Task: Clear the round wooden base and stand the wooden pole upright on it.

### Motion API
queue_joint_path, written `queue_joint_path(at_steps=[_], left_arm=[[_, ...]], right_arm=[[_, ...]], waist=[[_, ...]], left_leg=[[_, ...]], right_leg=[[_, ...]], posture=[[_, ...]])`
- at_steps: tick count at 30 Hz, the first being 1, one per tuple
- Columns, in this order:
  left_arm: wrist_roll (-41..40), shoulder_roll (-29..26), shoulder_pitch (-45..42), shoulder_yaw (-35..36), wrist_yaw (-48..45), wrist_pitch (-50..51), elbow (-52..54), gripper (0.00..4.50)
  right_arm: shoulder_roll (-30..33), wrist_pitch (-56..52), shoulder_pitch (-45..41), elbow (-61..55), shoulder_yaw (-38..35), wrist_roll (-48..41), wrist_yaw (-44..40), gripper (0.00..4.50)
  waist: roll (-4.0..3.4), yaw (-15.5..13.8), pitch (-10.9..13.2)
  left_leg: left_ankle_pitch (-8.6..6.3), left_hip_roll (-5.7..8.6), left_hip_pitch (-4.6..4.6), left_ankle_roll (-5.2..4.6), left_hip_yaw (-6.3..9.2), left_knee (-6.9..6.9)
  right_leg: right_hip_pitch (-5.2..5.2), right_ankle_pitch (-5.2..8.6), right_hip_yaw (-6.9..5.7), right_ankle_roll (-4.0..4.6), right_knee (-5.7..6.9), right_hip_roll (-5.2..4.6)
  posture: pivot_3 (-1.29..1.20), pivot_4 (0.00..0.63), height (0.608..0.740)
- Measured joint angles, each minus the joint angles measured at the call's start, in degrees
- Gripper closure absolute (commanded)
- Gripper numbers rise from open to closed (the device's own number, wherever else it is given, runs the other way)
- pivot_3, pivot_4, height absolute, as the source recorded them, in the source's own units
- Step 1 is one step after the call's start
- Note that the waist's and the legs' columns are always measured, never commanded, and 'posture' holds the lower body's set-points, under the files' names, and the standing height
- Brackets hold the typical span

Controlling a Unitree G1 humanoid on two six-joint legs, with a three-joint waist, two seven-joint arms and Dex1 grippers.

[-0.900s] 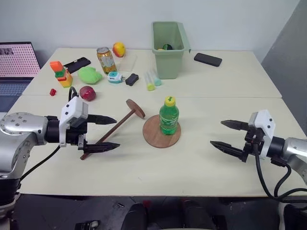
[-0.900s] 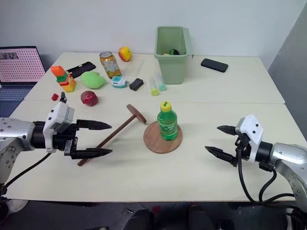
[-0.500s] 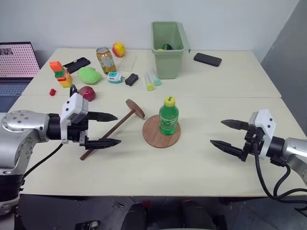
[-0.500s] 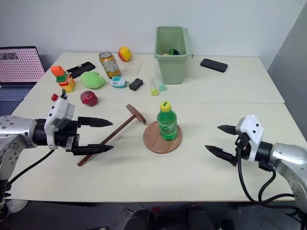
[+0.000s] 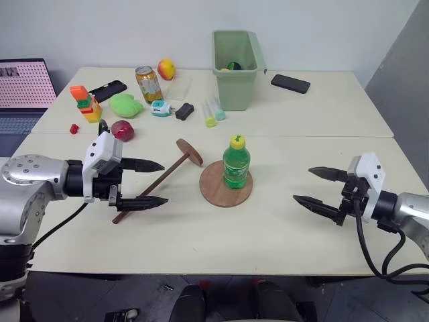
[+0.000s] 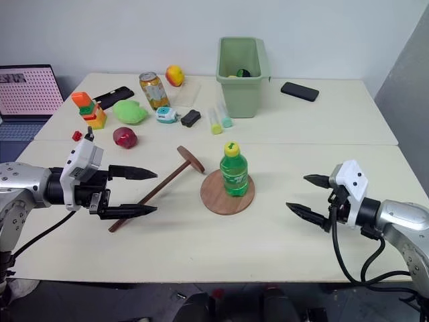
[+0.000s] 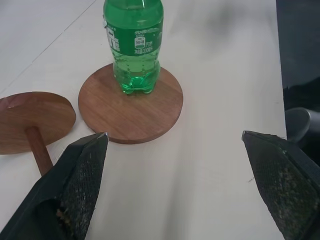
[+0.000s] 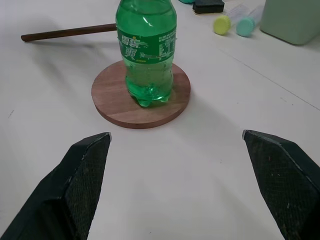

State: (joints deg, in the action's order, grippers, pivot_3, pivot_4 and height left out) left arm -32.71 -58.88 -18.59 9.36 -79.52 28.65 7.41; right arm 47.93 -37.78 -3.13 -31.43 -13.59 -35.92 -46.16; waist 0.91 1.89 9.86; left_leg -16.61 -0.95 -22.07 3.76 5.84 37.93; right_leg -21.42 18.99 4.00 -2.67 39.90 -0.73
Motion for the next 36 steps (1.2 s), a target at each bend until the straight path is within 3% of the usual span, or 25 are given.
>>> queue_joint_path(at_steps=[9, 17, 24, 32, 36], left_arm=[[-1.12, -0.01, 0.02, 0.06, -2.27, -0.68, -0.24, 0.00], [-1.04, 0.83, -3.53, -1.77, -2.78, -1.61, -1.24, 0.00], [-1.06, 1.58, -4.65, -2.82, -2.70, -1.69, -1.21, 0.00], [-1.12, 1.57, -4.63, -2.81, -2.57, -1.59, -0.77, 0.00], [-1.12, 1.56, -4.62, -2.80, -2.28, -1.48, -0.21, 0.00]], right_arm=[[-2.44, 0.38, -2.22, -1.29, 3.68, 0.53, 0.81, 0.07], [-16.00, 2.96, -15.83, 6.81, 17.11, 6.98, 6.47, 0.07], [-26.14, 8.98, -20.24, 19.22, 24.62, 14.11, 8.52, 0.07], [-33.46, 13.19, -24.42, 29.25, 25.31, 16.77, 8.64, 0.07], [-37.21, 15.16, -27.04, 34.34, 26.21, 17.27, 7.88, 0.78]], waist=[[0.00, 0.15, 0.00], [0.00, 1.07, 0.00], [-0.03, 1.45, 0.02], [-0.05, 1.63, 0.04], [-0.06, 2.08, 0.04]], left_leg=[[0.00, 0.01, 0.02, 0.00, 0.01, 0.00], [0.02, 0.05, -0.03, 0.02, 0.10, 0.00], [0.02, 0.07, -0.04, 0.03, 0.18, 0.01], [0.03, 0.07, -0.02, 0.04, 0.20, 0.00], [0.04, 0.07, -0.02, 0.05, 0.21, -0.02]], right_leg=[[0.00, 0.00, 0.00, 0.00, 0.02, 0.00], [-0.03, 0.00, -0.06, 0.00, 0.00, -0.02], [-0.07, 0.00, -0.11, 0.00, 0.07, -0.03], [-0.10, 0.00, -0.12, 0.00, 0.11, -0.02], [-0.11, 0.00, -0.13, 0.00, 0.11, -0.01]], posture=[[0.00, 0.150, 0.740], [0.00, 0.150, 0.740], [0.00, 0.150, 0.740], [0.00, 0.150, 0.740], [0.00, 0.150, 0.740]])
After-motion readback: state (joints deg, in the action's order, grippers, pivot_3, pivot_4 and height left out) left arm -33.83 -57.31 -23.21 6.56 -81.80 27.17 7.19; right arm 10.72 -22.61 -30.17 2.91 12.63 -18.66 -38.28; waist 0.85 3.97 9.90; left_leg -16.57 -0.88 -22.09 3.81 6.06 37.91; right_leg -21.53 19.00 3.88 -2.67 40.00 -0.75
